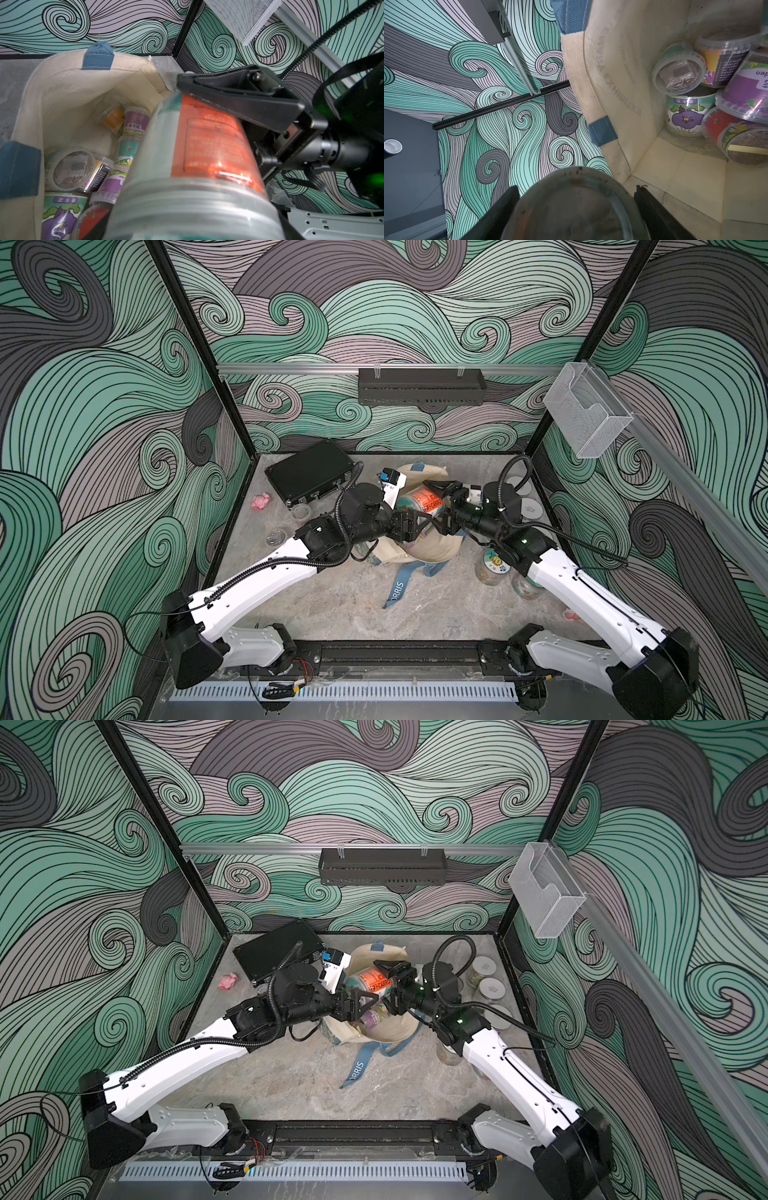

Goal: Take out the seed jars from the canvas bag
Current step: Pick up the seed jar from the canvas bag, then place the seed jar at the center of the board.

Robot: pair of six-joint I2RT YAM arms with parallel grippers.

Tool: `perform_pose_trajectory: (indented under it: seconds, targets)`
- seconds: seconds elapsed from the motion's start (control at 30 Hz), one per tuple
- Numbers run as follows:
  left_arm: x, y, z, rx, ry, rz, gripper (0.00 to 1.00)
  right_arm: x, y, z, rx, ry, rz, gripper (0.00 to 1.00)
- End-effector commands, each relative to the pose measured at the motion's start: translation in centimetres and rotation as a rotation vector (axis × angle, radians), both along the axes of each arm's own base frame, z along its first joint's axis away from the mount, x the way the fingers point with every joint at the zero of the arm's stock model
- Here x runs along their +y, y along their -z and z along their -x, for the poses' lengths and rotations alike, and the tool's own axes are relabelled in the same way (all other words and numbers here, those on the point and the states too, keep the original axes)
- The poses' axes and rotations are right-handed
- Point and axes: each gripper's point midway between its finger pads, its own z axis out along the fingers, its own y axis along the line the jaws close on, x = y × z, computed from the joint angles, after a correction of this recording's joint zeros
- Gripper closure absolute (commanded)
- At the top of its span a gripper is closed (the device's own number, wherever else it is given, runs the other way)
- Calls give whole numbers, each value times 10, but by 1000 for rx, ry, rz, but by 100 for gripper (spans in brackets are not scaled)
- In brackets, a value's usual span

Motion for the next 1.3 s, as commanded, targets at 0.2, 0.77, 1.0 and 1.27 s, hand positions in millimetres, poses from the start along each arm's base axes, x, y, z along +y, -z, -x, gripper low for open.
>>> perform_pose_trajectory:
  seconds: [0.2, 0.77, 1.0, 1.27]
  targets:
    - [8, -17, -7, -39, -59, 33, 49, -2, -23, 4, -72, 8, -44, 12]
    - [116, -28, -5, -70, -306, -229, 55, -36, -3, 10, -154, -12, 178, 1]
    - [201, -10, -15, 47, -487, -426, 59, -48, 4, 23, -246, -105, 360, 1]
    - [225, 51, -46, 305, -488, -608, 61, -53, 10, 34, -290, -190, 500, 1]
